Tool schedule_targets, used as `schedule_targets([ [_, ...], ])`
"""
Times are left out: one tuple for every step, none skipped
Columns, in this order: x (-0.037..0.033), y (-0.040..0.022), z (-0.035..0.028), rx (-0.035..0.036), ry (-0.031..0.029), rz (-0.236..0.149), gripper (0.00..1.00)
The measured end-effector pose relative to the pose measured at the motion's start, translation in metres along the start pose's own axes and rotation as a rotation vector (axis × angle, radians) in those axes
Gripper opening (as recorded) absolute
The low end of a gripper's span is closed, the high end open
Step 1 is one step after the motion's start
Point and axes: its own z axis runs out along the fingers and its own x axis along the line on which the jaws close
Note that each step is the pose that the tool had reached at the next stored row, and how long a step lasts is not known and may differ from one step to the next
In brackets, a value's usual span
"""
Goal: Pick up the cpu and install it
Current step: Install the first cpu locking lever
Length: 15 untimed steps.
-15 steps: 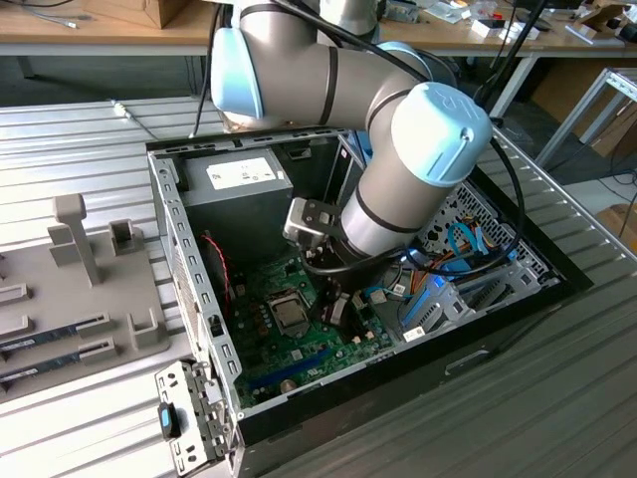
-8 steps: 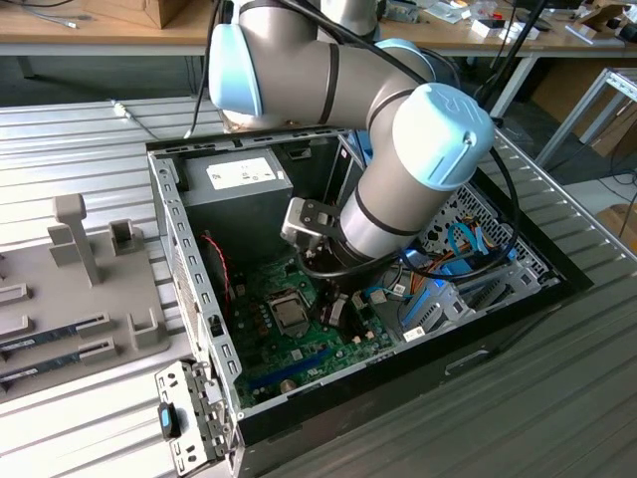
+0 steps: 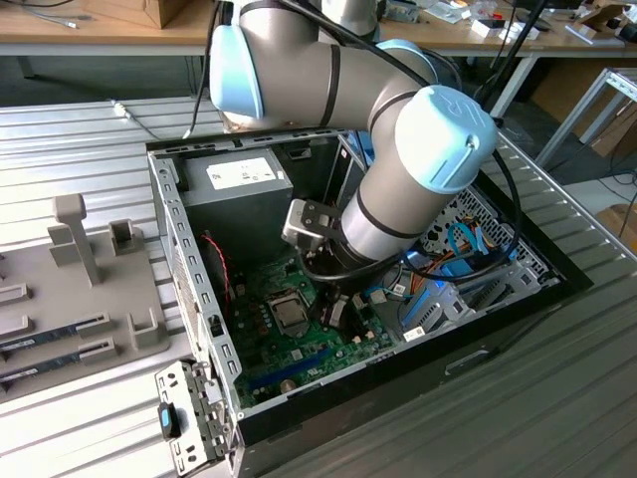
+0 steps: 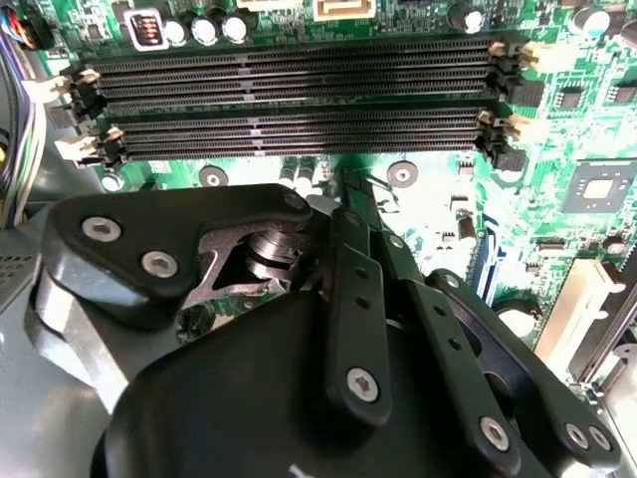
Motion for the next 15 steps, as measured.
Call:
schedule_targets([
  [0.0005, -0.0005, 0.0012, -0.0014, -0.0021, 0.0, 0.11],
  [0.0007, -0.0007, 0.002, -0.0019, -0.0029, 0.0, 0.11],
  [0.0008, -0.0009, 0.0026, -0.0022, -0.0034, -0.001, 0.11],
  [0.0011, -0.0011, 0.0029, -0.0026, -0.0038, -0.001, 0.11],
  [0.0013, -0.0012, 0.0025, -0.0026, -0.0034, -0.001, 0.11],
  [0.0015, -0.0013, 0.0027, -0.0029, -0.0041, -0.001, 0.11],
  [0.0019, -0.0013, 0.003, -0.0031, -0.0047, -0.001, 0.11],
  [0.0022, -0.0012, 0.0029, -0.0031, -0.0048, -0.001, 0.11],
  [0.0027, -0.0009, 0.0029, -0.0034, -0.0052, -0.001, 0.11],
  [0.003, -0.0007, 0.003, -0.0039, -0.0061, -0.001, 0.11],
  [0.0038, -0.0002, 0.0031, -0.0051, -0.008, -0.001, 0.11],
  [0.0044, 0.0002, 0.0031, -0.006, -0.0092, -0.001, 0.11],
  [0.0054, 0.0006, 0.0032, -0.0084, -0.0126, -0.002, 0.11],
  [0.006, 0.0003, 0.0031, -0.01, -0.0153, -0.002, 0.11],
  [0.0065, 0.0002, 0.0026, -0.0114, -0.0174, -0.002, 0.11],
])
